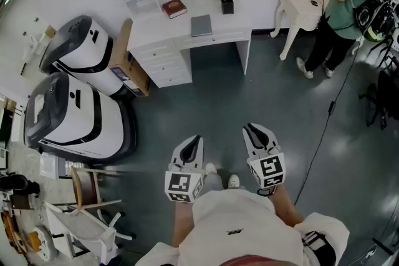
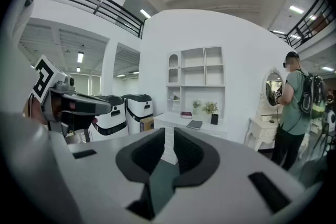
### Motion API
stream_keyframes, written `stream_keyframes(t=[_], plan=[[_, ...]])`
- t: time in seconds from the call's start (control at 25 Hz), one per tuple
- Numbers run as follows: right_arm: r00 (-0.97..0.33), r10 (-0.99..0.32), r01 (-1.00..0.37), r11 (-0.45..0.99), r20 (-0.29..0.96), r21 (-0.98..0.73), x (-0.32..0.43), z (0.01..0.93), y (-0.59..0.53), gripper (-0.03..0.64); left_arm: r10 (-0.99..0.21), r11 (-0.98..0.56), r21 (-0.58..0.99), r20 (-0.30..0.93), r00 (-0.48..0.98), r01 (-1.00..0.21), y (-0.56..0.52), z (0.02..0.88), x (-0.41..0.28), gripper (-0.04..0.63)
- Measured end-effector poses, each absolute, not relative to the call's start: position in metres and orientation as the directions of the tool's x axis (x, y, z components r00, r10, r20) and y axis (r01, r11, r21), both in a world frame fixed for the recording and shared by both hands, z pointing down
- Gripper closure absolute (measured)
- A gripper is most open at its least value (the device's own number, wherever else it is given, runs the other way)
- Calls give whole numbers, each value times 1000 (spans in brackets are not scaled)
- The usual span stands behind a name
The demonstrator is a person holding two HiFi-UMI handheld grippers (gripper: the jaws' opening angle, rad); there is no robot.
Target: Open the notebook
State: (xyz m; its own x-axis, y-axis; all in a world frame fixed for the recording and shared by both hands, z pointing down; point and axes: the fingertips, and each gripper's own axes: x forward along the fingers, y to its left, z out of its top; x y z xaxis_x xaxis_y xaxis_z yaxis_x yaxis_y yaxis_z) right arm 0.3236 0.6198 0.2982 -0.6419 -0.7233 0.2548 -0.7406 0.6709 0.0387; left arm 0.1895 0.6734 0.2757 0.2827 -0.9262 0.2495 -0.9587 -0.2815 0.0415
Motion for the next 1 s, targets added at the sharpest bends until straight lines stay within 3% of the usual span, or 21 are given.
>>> stream_keyframes(t=[0.52, 1.0], plan=[[-648, -731, -739, 671, 214, 60, 301, 287, 575, 569, -937, -274, 31, 216, 275, -961, 631, 270, 172, 595], [-626, -748, -755, 652, 218, 67, 245, 295, 482, 569, -946, -267, 25, 182, 267, -963, 531, 281, 113, 595]])
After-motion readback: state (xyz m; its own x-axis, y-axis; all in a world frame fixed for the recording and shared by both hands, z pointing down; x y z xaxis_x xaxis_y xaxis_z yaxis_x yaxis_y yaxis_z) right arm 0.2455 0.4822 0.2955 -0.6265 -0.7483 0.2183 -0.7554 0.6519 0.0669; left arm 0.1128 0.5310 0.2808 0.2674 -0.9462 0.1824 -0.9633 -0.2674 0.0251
